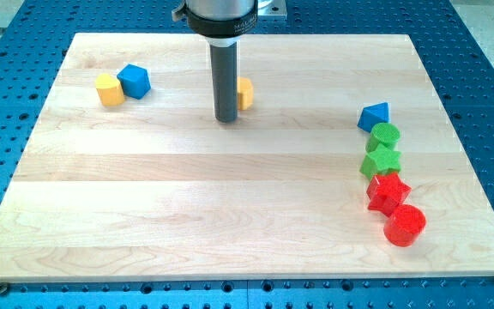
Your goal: Push the hexagon towards the blue triangle
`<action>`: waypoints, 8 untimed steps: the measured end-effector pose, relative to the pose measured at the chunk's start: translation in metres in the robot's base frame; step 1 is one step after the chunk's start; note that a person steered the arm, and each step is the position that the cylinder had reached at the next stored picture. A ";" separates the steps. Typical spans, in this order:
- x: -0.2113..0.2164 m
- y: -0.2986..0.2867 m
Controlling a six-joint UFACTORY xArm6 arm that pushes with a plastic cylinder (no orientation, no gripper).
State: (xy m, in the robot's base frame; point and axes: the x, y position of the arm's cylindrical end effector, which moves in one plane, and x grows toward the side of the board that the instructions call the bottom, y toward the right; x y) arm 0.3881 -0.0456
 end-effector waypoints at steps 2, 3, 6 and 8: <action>-0.033 0.018; -0.025 0.106; -0.071 0.030; -0.018 0.159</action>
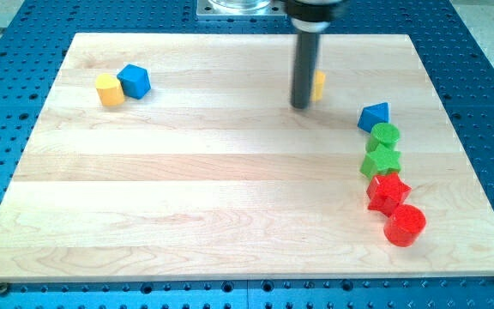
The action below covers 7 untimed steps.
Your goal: Push the hexagon towards the blue triangle
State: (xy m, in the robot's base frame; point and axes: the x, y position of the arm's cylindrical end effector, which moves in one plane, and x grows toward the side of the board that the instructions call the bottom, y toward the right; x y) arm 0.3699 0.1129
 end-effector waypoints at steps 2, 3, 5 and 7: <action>-0.045 -0.085; -0.052 -0.036; -0.051 0.026; -0.035 0.056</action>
